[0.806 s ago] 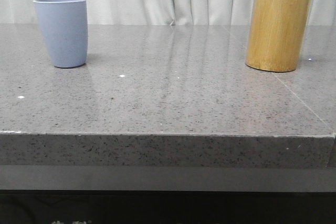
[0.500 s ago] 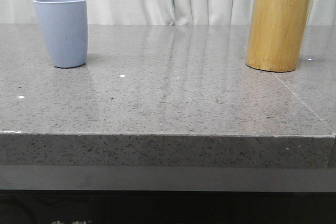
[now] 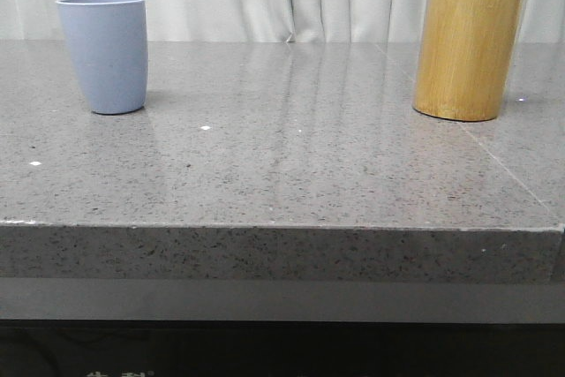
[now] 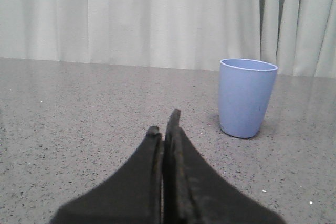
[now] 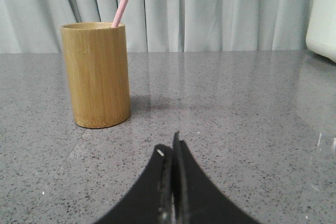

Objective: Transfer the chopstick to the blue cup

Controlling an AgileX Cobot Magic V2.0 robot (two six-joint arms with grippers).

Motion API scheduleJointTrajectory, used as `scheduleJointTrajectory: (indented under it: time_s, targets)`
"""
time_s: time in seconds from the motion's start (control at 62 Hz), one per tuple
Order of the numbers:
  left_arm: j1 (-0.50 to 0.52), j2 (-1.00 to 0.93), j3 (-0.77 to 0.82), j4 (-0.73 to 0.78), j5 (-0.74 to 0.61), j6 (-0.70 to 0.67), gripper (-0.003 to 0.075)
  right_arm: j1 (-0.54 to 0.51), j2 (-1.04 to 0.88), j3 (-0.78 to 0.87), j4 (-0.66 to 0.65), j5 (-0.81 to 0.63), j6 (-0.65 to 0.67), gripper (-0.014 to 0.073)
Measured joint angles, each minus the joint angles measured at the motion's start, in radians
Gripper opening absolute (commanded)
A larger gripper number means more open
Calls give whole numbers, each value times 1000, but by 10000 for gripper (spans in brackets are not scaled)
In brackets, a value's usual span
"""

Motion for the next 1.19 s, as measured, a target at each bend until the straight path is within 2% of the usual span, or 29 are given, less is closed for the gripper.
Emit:
scheduleJointTrajectory:
  time_s: [0.21, 0.323, 0.435, 0.677, 0.935, 1.194]
  targets:
    - [0, 0, -2, 0, -18, 0, -19, 0, 0, 0, 0, 0, 0, -67]
    - [0, 0, -42, 0, 26, 0, -19, 0, 0, -16, 0, 26, 0, -67]
    - [0, 0, -156, 0, 105, 0, -19, 0, 0, -101, 0, 80, 0, -67]
    - [0, 96, -486, 0, 327, 0, -19, 0, 13, -421, 0, 293, 0, -67]
    - [0, 333, -741, 0, 596, 0, -19, 0, 224, -680, -4, 539, 0, -67]
    - [0, 485, -761, -8, 681, 0, -19, 0, 429, -741, -31, 696, 0, -67]
